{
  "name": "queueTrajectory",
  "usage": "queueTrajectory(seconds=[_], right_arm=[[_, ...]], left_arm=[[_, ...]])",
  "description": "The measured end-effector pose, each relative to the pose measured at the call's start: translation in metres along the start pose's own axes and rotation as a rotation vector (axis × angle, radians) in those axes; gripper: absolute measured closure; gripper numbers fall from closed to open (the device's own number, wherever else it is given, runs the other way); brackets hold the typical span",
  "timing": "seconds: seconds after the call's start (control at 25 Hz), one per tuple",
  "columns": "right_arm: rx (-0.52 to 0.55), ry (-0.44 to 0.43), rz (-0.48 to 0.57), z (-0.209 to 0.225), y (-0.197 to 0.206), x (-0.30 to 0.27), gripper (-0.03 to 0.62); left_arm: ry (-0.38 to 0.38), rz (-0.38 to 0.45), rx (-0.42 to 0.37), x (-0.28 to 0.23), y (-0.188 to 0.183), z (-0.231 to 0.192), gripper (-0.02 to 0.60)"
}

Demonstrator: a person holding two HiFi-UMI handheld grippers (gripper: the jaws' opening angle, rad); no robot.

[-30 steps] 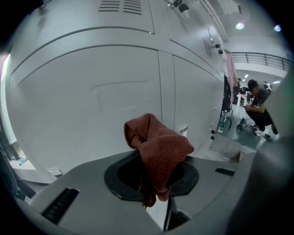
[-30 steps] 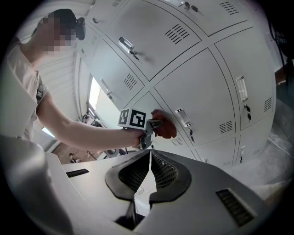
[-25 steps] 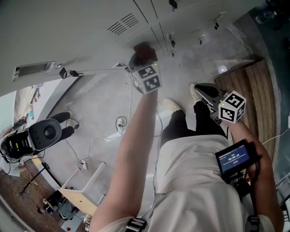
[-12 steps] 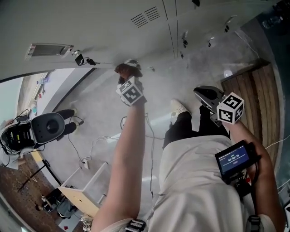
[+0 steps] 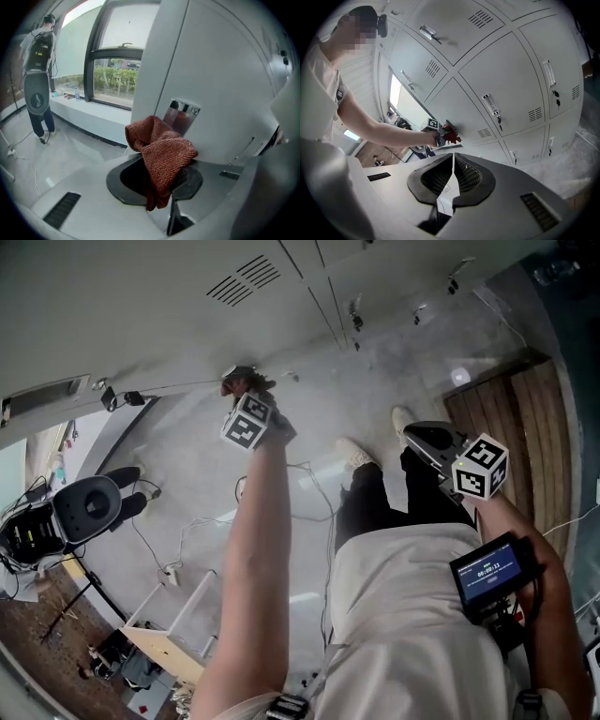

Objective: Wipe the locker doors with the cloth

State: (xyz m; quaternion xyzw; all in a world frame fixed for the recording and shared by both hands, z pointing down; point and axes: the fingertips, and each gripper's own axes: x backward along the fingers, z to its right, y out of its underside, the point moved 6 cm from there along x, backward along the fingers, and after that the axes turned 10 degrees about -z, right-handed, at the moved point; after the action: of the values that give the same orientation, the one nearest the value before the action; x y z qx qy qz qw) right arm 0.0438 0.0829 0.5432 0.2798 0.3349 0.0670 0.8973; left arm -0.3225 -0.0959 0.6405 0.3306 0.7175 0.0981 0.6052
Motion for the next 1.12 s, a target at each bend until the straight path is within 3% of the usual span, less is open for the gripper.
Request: queueTrajectory(seconds=[0.16,0.36,0.56,0.68,0.76,0.88,1.12], right_arm=[[-0.001,-0.008,0.003,0.017,-0.002,0.014,0.574],[0.002,0.004,-0.003,0.039,-0.003,0.033,0.574],[-0.029,0.012,-0.023,0.059,0.002,0.050,0.574],[-0.025,0.009,-0.059,0.065,0.005,0.051,0.574],[-0.015,0.002,-0.079,0.066,0.005,0.045,0.574],[-0.001,-0.009,-0.092,0.064,0.002,0.030,0.574],[0.019,-0.026,-0.106,0.043,0.002,0.000,0.574]], left_arm=[[0.027,-0.023,-0.066,-0.009,0.010,0.052,0.505],[0.076,-0.058,-0.068,-0.028,0.030,0.115,0.505],[0.193,-0.095,-0.261,-0.048,0.049,0.184,0.505],[0.281,-0.086,-0.448,-0.052,0.059,0.218,0.505],[0.280,-0.077,-0.550,-0.056,0.062,0.220,0.505],[0.236,-0.090,-0.510,-0.069,0.063,0.191,0.505],[0.104,-0.116,-0.267,-0.085,0.071,0.096,0.505]])
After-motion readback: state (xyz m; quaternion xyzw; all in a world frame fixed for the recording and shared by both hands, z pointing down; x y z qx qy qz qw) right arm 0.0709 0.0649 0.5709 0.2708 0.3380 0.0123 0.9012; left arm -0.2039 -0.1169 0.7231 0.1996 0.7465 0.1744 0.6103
